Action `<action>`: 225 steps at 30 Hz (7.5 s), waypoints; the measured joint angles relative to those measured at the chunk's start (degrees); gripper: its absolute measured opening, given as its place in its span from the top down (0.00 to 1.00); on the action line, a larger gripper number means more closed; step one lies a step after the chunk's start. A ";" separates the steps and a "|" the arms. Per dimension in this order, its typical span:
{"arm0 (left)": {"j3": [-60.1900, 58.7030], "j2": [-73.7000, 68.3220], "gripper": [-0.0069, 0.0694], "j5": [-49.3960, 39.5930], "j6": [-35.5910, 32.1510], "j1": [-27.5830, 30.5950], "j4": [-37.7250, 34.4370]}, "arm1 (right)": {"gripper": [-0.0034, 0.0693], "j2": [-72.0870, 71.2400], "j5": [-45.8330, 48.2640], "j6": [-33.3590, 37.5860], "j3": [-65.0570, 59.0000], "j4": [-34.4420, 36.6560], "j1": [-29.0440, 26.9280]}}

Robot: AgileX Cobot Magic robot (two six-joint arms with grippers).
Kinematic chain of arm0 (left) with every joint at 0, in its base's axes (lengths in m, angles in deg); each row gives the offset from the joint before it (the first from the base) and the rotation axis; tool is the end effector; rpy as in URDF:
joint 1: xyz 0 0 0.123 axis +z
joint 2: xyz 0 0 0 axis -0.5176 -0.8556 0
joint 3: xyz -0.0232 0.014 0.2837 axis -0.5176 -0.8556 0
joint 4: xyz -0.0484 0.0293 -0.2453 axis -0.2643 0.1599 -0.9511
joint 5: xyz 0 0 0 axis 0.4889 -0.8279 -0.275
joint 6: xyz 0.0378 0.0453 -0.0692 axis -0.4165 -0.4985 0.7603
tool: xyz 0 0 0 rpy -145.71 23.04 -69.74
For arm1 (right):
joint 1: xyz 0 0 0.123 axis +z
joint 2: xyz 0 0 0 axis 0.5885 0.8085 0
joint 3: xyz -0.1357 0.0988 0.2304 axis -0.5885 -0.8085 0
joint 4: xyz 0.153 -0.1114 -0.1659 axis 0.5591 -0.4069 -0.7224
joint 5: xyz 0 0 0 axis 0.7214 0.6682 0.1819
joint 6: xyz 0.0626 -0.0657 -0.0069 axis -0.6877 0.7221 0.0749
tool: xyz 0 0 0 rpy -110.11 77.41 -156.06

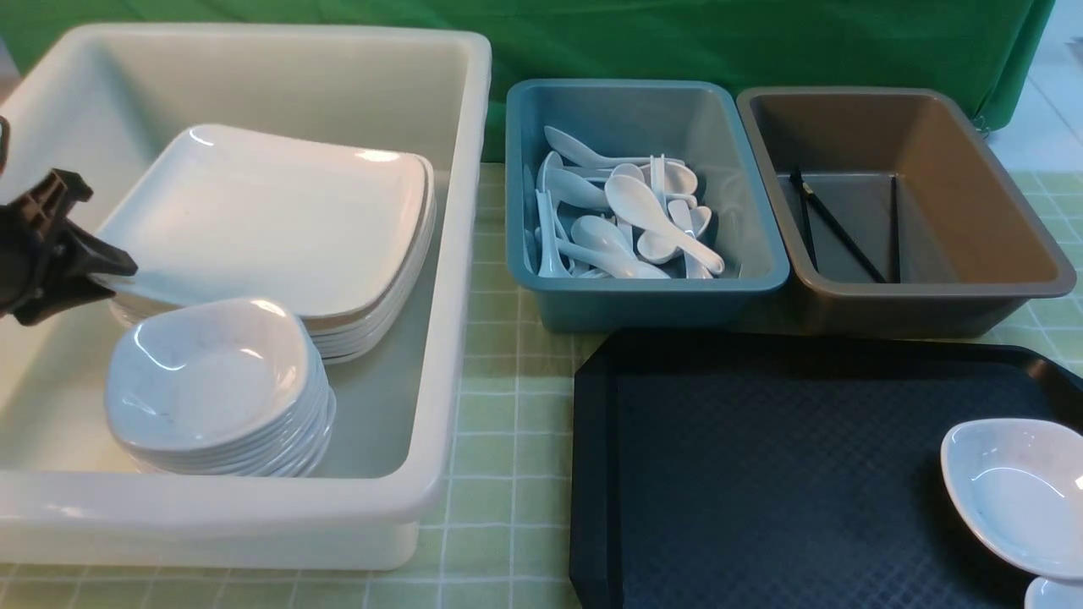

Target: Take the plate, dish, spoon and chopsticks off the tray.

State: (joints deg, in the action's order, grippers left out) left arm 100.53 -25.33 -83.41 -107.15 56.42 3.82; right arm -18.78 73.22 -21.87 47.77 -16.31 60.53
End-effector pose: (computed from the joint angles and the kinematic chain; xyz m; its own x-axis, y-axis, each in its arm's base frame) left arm 0.3504 0.1129 0.2107 -0.6340 -0.6816 -0.3652 -0.3784 0.6853 -0.6222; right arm 0.0768 0.0340 0.3788 -0.1482 -0.0943 -0.9844 -0.4098 0.9118 -0.0257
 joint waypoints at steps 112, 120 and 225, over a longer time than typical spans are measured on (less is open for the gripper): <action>60.08 -44.09 0.45 8.30 30.54 -78.36 12.64 | 0.65 1.53 25.74 -2.36 12.96 0.16 0.00; 60.08 -44.09 0.75 10.12 30.75 -78.36 13.40 | 0.65 1.53 25.74 -2.36 12.96 0.23 0.00; 18.86 14.41 0.64 -31.61 18.60 -18.96 24.35 | 0.93 1.58 24.88 0.67 12.96 0.45 0.00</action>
State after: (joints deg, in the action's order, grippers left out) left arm 119.39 -10.92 -115.02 -88.54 37.46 28.17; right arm -17.19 98.10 -21.19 60.73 -15.87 60.53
